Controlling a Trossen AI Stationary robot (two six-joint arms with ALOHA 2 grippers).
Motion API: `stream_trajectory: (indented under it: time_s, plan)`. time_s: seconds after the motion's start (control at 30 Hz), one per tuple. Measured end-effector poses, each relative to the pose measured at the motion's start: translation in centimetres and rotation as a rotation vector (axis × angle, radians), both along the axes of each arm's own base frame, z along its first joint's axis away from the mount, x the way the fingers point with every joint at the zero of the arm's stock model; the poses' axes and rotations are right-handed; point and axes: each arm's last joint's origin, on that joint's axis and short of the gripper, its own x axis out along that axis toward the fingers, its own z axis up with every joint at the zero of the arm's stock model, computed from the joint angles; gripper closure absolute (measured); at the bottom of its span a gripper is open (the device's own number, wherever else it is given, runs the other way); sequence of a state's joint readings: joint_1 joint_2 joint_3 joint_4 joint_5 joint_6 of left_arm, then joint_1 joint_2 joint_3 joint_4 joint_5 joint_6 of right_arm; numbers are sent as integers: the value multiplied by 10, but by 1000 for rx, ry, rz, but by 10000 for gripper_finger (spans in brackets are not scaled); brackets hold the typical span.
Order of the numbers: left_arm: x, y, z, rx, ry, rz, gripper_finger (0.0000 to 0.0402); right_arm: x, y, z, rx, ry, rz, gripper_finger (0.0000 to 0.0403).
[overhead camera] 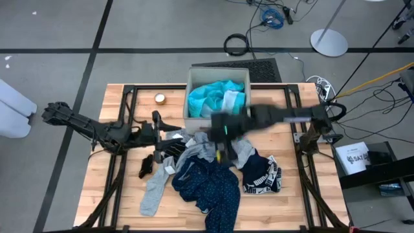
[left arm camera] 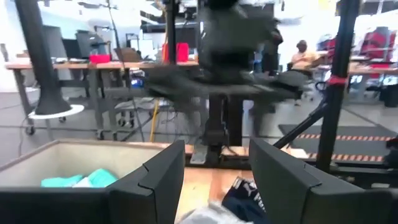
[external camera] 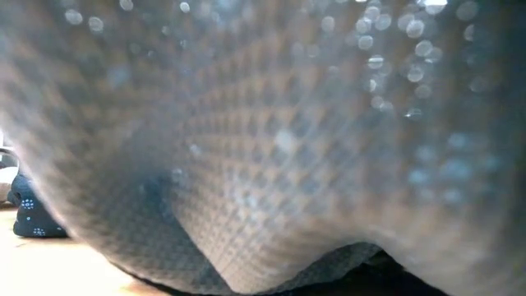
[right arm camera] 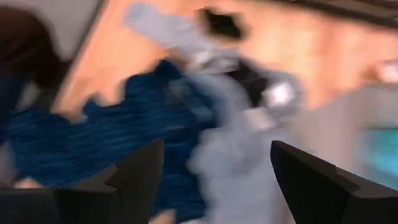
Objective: Sort clothes
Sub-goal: Put the blue polo shirt into the laundry organizer
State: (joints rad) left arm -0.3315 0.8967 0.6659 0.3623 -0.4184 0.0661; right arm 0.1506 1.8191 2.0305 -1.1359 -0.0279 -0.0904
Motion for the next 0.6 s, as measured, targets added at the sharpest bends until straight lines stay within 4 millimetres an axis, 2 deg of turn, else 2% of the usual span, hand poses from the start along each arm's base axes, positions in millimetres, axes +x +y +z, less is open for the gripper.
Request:
stream_trajectory:
  time_s: [0.1,0.17,0.23,0.33,0.4,0.5,0.6]
  plan:
    - [0,-1,-1,-7,4,-7,212,-6,50,-37,-102,84,-16,122]
    - [0,-4,-2,-37,10,-24,212,-10,72,-68,-158,110,-44,122]
    - [0,-8,-4,-61,23,-47,212,-12,86,-103,-143,123,-66,122]
    - [2,-17,-11,-58,71,-84,212,-15,92,-147,-109,118,-106,122]
    - [3,-24,-15,-46,97,-110,212,-13,90,-162,-93,82,-141,122]
    - [6,-31,-19,-39,115,-132,212,-11,85,-174,-117,22,-199,122]
    - [10,-36,-25,-50,144,-144,212,-8,87,-176,-103,-49,-217,122]
